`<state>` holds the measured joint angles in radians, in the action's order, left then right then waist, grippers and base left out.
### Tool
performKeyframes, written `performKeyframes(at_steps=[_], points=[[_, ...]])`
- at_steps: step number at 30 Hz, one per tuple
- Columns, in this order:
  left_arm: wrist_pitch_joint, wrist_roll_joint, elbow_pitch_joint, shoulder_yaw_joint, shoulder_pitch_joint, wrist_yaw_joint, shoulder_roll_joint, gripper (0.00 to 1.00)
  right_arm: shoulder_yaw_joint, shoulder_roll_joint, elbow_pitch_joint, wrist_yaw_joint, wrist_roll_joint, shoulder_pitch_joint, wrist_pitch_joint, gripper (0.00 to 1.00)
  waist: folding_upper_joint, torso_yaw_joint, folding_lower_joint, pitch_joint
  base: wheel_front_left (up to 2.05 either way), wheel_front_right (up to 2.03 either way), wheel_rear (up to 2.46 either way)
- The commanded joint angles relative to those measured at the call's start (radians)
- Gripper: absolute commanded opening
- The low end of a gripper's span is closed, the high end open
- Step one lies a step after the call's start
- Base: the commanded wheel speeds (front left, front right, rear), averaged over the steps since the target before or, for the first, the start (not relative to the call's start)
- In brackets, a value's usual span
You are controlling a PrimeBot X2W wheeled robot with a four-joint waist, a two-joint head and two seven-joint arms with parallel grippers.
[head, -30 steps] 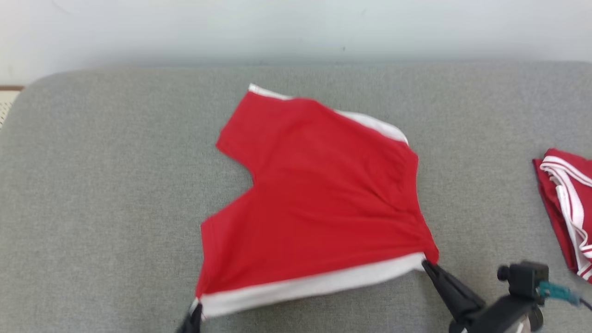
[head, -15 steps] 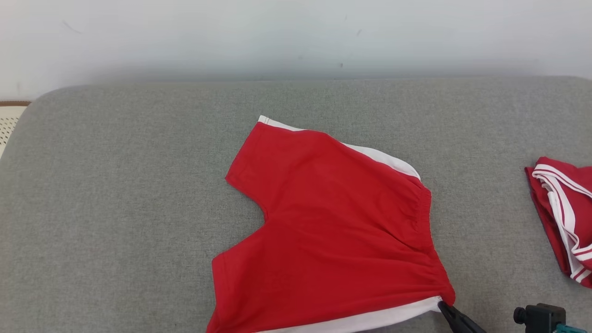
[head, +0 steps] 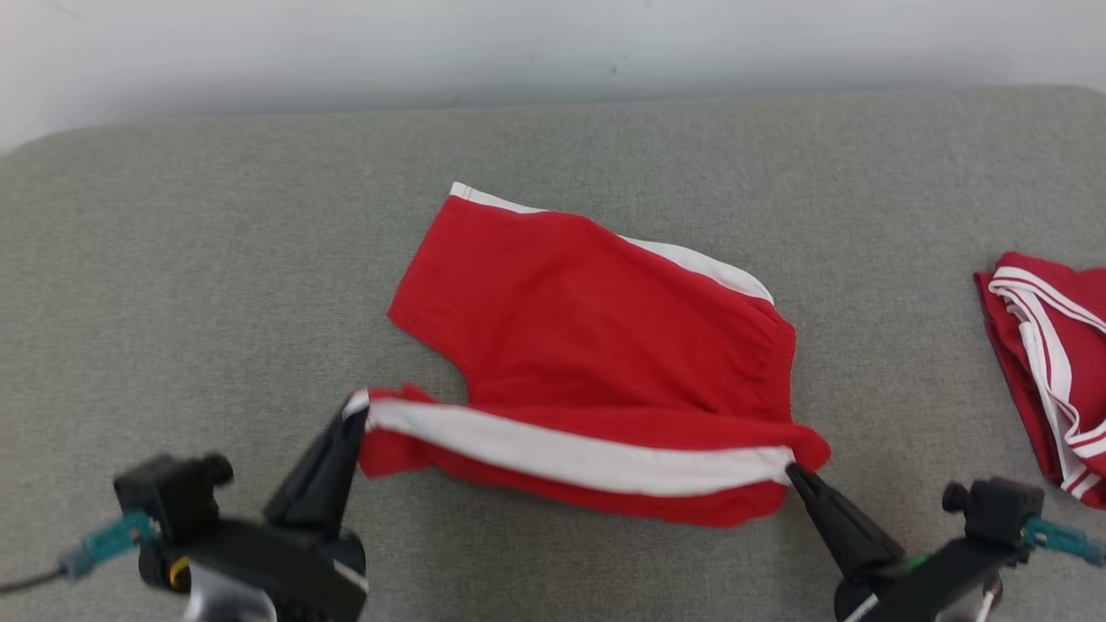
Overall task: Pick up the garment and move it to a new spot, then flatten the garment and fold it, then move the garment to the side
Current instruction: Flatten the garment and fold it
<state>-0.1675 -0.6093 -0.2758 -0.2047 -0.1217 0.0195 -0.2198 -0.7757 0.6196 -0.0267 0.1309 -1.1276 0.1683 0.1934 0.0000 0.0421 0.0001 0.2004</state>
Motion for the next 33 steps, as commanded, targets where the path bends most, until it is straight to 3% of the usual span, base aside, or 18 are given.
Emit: performKeyframes(at_steps=[1, 5, 8, 14, 21, 33], points=[[0.003, -0.009, 0.021, 0.011, -0.051, 0.001, 0.01, 0.0, 0.006, -0.01, 0.002, 0.0, 0.007, 0.032, -0.007, 0.0, 0.0, -0.027, -0.0001, 0.029, 0.0, 0.0, 0.0], [0.003, -0.063, 0.137, 0.028, -0.213, -0.004, 0.058, 0.0, 0.027, -0.038, 0.0, 0.0, 0.012, 0.099, -0.011, 0.0, 0.0, -0.042, -0.0001, 0.066, 0.0, 0.0, 0.0], [0.015, -0.047, 0.25, 0.035, -0.332, -0.001, 0.067, 0.0, 0.039, -0.061, -0.008, 0.0, 0.015, 0.16, -0.013, 0.0, 0.0, -0.059, -0.0001, 0.094, 0.0, 0.0, 0.0], [0.007, -0.044, 0.525, 0.035, -0.595, -0.037, 0.058, 0.0, 0.05, -0.123, -0.081, 0.0, 0.026, 0.304, -0.006, 0.0, 0.0, -0.103, -0.0001, 0.154, 0.0, 0.0, 0.0], [-0.013, -0.029, 0.741, 0.027, -0.774, -0.051, 0.045, 0.0, 0.015, -0.173, -0.139, 0.0, 0.009, 0.415, -0.001, 0.0, 0.0, -0.147, -0.0001, 0.203, 0.0, 0.0, 0.0], [0.057, -0.011, 1.047, 0.018, -0.966, -0.079, 0.041, 0.0, -0.085, -0.214, -0.236, 0.0, -0.053, 0.552, 0.037, 0.0, 0.0, -0.2, -0.0001, 0.254, 0.0, 0.0, 0.0]])
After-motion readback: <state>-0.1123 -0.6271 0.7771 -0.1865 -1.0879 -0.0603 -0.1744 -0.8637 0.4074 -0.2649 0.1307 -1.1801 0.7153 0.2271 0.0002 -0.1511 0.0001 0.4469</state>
